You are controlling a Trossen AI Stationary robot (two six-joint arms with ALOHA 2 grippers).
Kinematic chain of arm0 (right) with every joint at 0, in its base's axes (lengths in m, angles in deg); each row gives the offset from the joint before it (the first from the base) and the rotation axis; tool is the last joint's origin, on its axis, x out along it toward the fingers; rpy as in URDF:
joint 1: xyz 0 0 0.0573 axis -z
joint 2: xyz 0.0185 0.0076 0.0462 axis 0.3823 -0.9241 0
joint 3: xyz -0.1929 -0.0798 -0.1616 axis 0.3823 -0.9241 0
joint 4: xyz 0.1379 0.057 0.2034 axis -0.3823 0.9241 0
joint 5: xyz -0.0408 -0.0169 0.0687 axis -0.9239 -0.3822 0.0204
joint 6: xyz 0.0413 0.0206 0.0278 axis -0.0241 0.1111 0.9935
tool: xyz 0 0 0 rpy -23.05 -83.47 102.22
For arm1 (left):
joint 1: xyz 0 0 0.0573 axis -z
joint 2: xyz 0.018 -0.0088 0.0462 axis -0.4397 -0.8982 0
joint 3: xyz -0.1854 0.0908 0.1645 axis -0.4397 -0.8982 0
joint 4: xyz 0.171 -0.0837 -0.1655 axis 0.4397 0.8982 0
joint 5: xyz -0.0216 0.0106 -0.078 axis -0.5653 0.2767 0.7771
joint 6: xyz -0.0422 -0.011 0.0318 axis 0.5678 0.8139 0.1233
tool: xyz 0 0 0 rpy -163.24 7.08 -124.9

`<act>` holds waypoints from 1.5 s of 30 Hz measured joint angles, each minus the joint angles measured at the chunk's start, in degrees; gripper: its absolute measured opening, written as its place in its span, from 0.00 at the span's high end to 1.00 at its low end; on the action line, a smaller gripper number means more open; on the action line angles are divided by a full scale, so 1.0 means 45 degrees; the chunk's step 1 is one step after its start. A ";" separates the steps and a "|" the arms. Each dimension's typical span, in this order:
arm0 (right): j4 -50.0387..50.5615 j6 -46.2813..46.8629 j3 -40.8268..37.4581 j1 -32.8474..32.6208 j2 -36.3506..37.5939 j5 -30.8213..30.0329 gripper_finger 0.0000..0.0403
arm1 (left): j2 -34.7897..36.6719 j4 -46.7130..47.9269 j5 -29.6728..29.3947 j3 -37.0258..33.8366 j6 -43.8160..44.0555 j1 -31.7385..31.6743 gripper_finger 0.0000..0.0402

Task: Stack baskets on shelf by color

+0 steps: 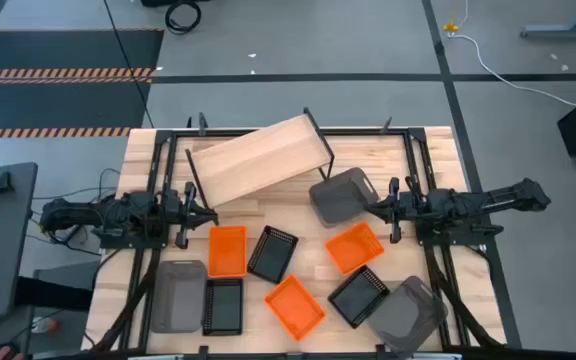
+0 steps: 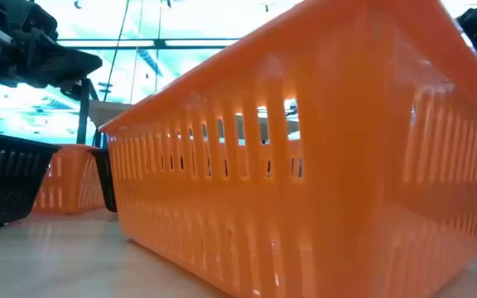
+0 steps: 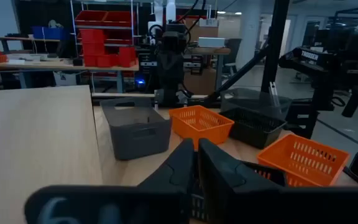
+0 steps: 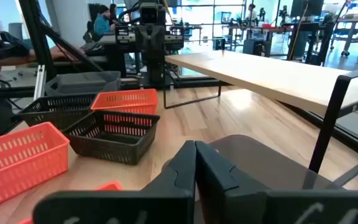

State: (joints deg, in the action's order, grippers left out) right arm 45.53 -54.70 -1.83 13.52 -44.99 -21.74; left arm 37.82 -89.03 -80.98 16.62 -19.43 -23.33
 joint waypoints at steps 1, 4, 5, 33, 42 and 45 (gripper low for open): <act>0.0000 -0.0005 0.0000 -0.0003 0.0001 0.0002 0.97 | 0.0000 0.0005 -0.0002 -0.0002 0.0002 -0.0002 0.92; 0.0000 0.0000 0.0002 -0.0005 0.0001 0.0002 0.97 | 0.0000 0.0003 0.0002 -0.0001 0.0001 -0.0002 0.92; 0.0004 -0.0004 0.0005 0.0000 -0.0004 0.0002 0.97 | 0.0000 0.0005 -0.0001 -0.0002 0.0000 0.0000 0.92; 0.0000 -0.0001 0.0003 -0.0004 -0.0001 -0.0003 0.97 | 0.0000 0.0001 -0.0002 0.0000 -0.0002 0.0000 0.92; 0.0000 -0.0004 0.0000 -0.0004 0.0001 -0.0002 0.97 | 0.0000 0.0000 -0.0002 0.0002 -0.0002 0.0002 0.92; 0.0002 -0.0003 0.0000 -0.0003 -0.0001 -0.0003 0.97 | 0.0000 0.0001 0.0001 0.0002 -0.0002 -0.0002 0.93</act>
State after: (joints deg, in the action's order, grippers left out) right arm 45.54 -54.71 -1.83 13.51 -45.00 -21.76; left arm 37.82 -89.02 -80.98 16.63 -19.44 -23.34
